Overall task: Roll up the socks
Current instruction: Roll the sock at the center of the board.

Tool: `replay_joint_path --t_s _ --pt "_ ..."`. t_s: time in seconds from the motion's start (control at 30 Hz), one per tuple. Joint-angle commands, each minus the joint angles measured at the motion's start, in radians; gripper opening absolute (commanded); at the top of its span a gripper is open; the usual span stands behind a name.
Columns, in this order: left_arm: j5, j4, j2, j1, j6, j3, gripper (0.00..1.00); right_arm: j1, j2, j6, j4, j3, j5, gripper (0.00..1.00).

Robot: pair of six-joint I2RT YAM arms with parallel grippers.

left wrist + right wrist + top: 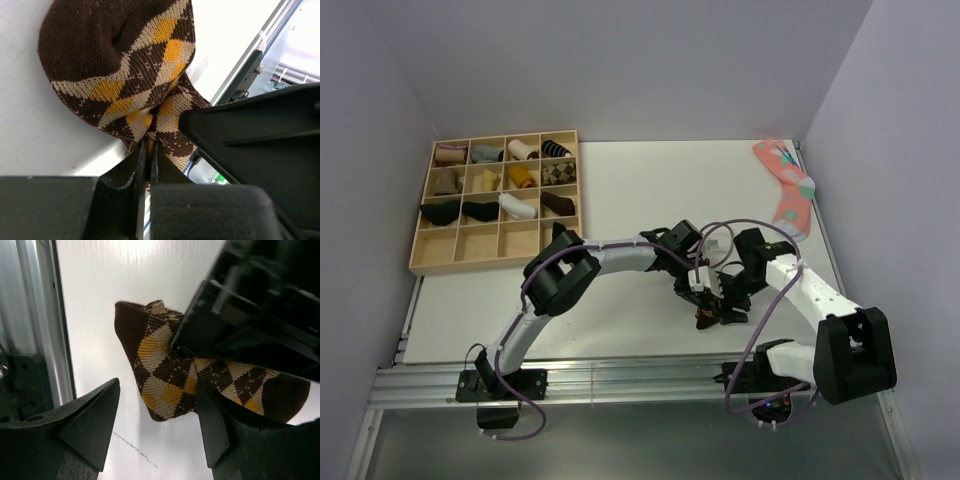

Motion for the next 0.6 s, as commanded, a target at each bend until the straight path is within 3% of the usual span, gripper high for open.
replay_joint_path --t_s 0.0,0.37,0.5,0.57 --pt "-0.096 -0.085 0.064 -0.002 0.055 -0.024 0.00 0.052 -0.023 0.023 0.079 -0.032 0.052 0.70" --pt "-0.073 -0.067 0.070 0.000 0.040 -0.021 0.00 0.078 -0.022 0.075 0.202 -0.113 0.116 0.66" --pt "-0.065 -0.036 0.058 0.000 0.020 -0.050 0.00 0.077 -0.036 0.098 0.216 -0.121 0.125 0.58" --pt "-0.079 -0.005 0.036 0.003 -0.004 -0.064 0.03 0.077 -0.045 0.106 0.219 -0.127 0.132 0.49"
